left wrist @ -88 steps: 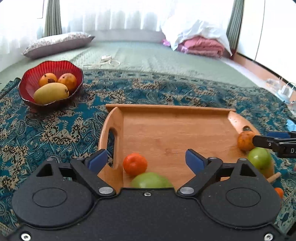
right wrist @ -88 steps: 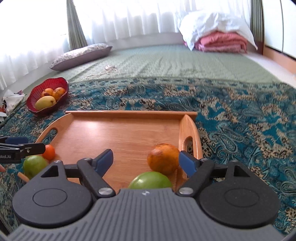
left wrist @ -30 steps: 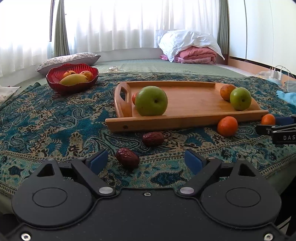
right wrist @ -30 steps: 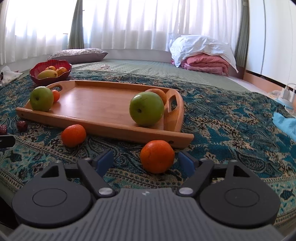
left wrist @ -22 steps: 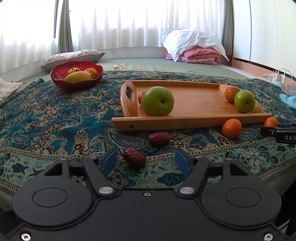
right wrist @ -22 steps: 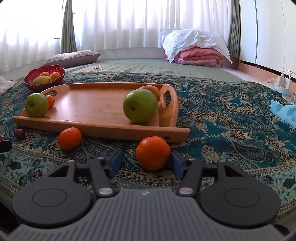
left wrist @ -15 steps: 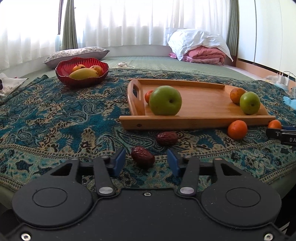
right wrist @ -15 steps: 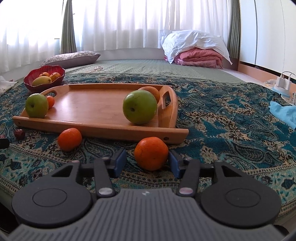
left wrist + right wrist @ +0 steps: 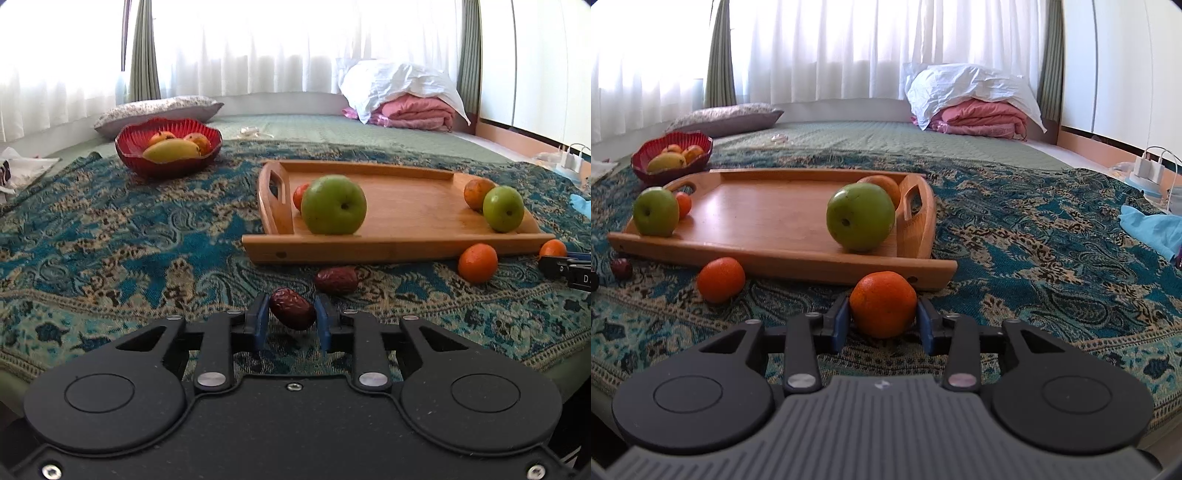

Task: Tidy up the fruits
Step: 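Grasp a tangerine with the right tool while the left tool grasps a red date, then lift the tangerine and date and carry both over the wooden tray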

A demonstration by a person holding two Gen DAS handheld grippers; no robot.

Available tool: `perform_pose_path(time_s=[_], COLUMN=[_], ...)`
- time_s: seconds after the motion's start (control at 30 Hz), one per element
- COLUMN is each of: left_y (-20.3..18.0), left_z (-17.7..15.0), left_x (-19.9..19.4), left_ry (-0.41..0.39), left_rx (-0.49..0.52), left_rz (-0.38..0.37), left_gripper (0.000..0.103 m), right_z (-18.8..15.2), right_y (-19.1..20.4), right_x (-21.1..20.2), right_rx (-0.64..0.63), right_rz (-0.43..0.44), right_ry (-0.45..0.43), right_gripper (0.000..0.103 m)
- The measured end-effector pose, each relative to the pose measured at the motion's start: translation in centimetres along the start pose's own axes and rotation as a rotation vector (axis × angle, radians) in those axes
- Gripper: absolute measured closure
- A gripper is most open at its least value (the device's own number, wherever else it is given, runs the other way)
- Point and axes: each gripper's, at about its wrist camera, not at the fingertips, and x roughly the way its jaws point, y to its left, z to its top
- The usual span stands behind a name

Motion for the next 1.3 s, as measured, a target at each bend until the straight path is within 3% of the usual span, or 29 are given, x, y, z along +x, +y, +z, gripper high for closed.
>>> perform_pose_path(time_s=[0.5, 0.7, 0.97, 1.3], left_y=[-0.3, -0.4, 0.6, 1.3], left_z=[5.3, 8.8, 13.7, 17.9], left_x=[-0.8, 0.1, 3.7, 12.1], left_ry=[-0.112, -0.128, -0.07, 0.086], left_rx=[-0.007, 0.001, -0.064, -0.123], left_rz=[-0.037, -0.065, -0.121, -0.152], left_gripper=[0.078, 0.078, 0.078, 0.078], right_z=[4.4, 7.4, 11.0, 15.1], right_y=[-0.2, -0.9, -1.9, -2.8], right_x=[-1.1, -0.1, 2.8, 9.5], right_rx=[0.024, 0.069, 0.13, 0.164], right_rz=[0.001, 0.015, 0.037, 0.068], right_ry=[-0.145, -0.158, -0.11, 0.067], right_gripper=[0.061, 0.061, 0.061, 0.061])
